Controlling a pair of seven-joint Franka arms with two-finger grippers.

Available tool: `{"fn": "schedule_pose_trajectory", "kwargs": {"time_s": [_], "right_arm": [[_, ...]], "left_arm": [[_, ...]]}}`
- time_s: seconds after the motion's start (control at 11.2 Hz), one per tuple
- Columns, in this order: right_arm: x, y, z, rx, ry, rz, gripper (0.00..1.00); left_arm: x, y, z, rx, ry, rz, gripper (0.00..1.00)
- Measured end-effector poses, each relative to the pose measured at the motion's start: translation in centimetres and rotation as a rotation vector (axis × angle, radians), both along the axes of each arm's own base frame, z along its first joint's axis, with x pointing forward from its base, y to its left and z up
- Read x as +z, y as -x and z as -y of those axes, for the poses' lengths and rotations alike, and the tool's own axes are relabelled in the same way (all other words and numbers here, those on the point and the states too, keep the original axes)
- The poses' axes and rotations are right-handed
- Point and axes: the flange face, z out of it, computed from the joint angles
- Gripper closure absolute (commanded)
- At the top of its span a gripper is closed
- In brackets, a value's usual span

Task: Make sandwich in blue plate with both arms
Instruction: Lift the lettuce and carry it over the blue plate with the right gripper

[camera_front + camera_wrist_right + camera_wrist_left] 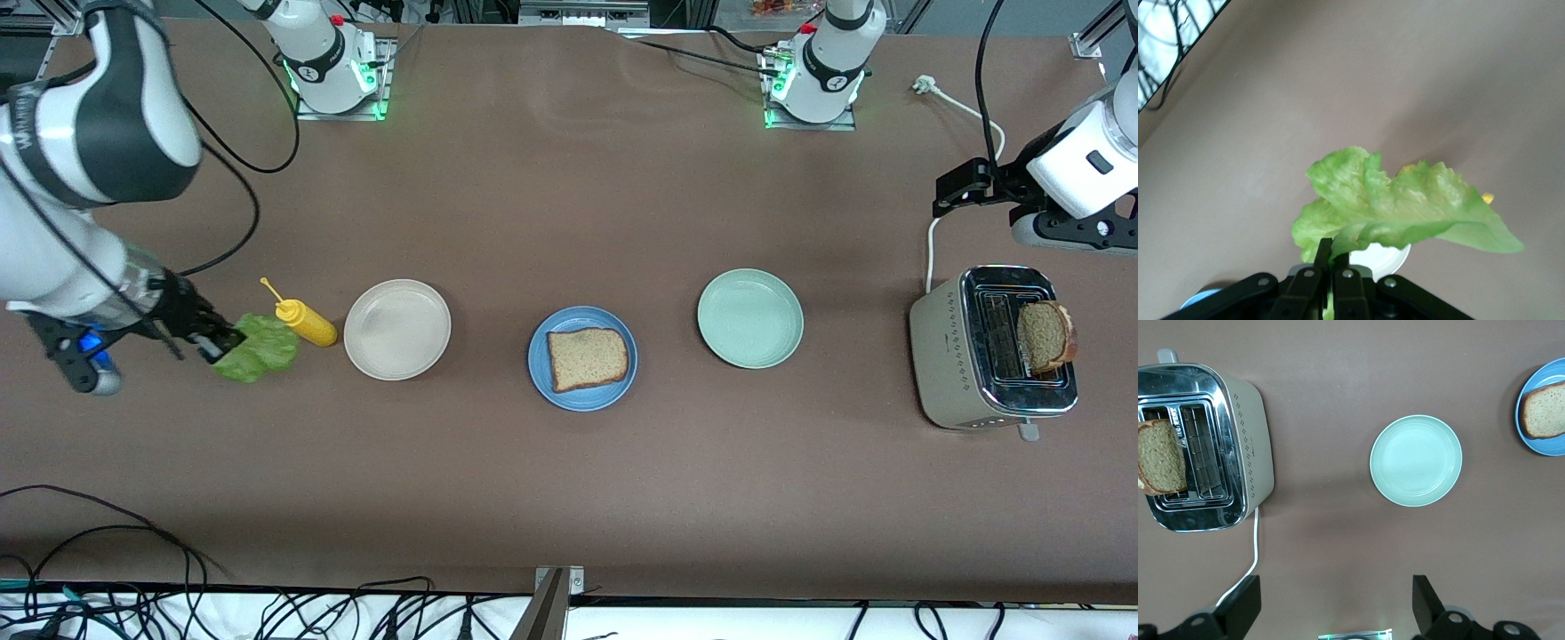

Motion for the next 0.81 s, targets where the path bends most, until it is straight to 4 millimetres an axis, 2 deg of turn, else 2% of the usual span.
{"fn": "schedule_pose_trajectory", "kwargs": {"time_s": [0.27, 0.36, 0.63, 0.81], "right_arm": [[0.2, 1.2, -8.7, -0.056, -0.032, 0.037, 1.00], [-0.3, 1.3, -11.8, -0.091, -0.066, 0.061, 1.00], [-4.0, 1.9, -20.3, -0.154, -0.147, 0.102, 1.00], [-6.6, 2.1, -24.6, -0.189, -0.200, 0.146, 1.00]], "left_arm": [[0.0, 0.0, 0.0, 0.000, 0.000, 0.000, 0.00], [0.0, 0.0, 0.0, 0.000, 0.000, 0.000, 0.00], [0.0, 0.0, 0.0, 0.000, 0.000, 0.000, 0.00], [0.0, 0.0, 0.0, 0.000, 0.000, 0.000, 0.00]]}}
